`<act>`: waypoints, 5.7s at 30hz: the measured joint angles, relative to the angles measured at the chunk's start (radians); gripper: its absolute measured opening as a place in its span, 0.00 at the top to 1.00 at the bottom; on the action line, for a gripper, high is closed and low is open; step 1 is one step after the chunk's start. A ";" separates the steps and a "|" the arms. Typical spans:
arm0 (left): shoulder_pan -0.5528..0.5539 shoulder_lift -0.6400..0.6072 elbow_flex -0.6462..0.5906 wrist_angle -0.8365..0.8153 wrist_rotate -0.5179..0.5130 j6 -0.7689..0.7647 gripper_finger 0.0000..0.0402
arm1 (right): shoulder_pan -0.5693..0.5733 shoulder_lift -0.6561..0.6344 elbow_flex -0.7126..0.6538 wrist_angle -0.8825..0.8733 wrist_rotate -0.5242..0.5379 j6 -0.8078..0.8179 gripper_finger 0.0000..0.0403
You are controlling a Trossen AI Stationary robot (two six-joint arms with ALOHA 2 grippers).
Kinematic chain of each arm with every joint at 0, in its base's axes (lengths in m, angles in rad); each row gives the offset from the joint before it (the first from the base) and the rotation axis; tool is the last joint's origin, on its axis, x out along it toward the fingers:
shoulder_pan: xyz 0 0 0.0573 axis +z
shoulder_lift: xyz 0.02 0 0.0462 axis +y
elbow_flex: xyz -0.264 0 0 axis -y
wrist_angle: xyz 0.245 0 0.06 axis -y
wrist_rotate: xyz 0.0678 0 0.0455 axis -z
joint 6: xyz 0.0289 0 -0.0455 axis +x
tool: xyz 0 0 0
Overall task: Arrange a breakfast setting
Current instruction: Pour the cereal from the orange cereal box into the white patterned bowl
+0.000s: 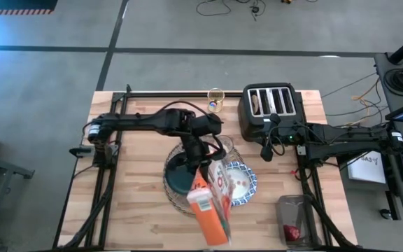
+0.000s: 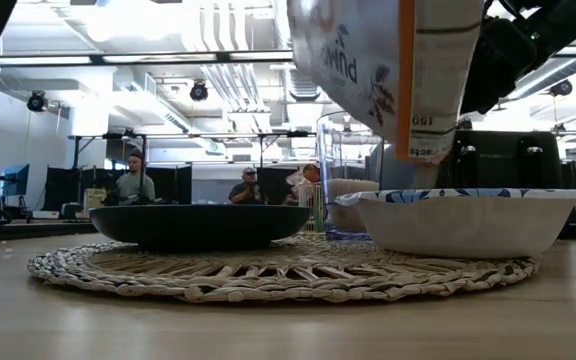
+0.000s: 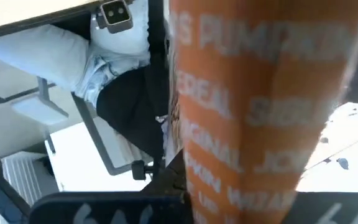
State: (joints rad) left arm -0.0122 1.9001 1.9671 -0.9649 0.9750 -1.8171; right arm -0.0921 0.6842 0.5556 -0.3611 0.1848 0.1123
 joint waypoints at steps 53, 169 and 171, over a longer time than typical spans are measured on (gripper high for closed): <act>0.031 0.015 0.003 -0.011 0.002 -0.006 1.00 | 0.000 0.000 0.000 0.000 0.000 0.000 0.72; -0.721 -0.602 -0.681 -0.606 -1.861 0.339 1.00 | 0.000 0.000 0.000 0.000 0.000 0.000 0.72; -0.712 -0.640 -0.767 -0.606 -1.937 0.306 1.00 | 0.000 0.000 0.000 0.000 0.000 0.000 0.72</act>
State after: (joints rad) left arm -0.7240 1.2600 1.1998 -1.5709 -0.9616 -1.5113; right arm -0.0921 0.6842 0.5552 -0.3614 0.1852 0.1123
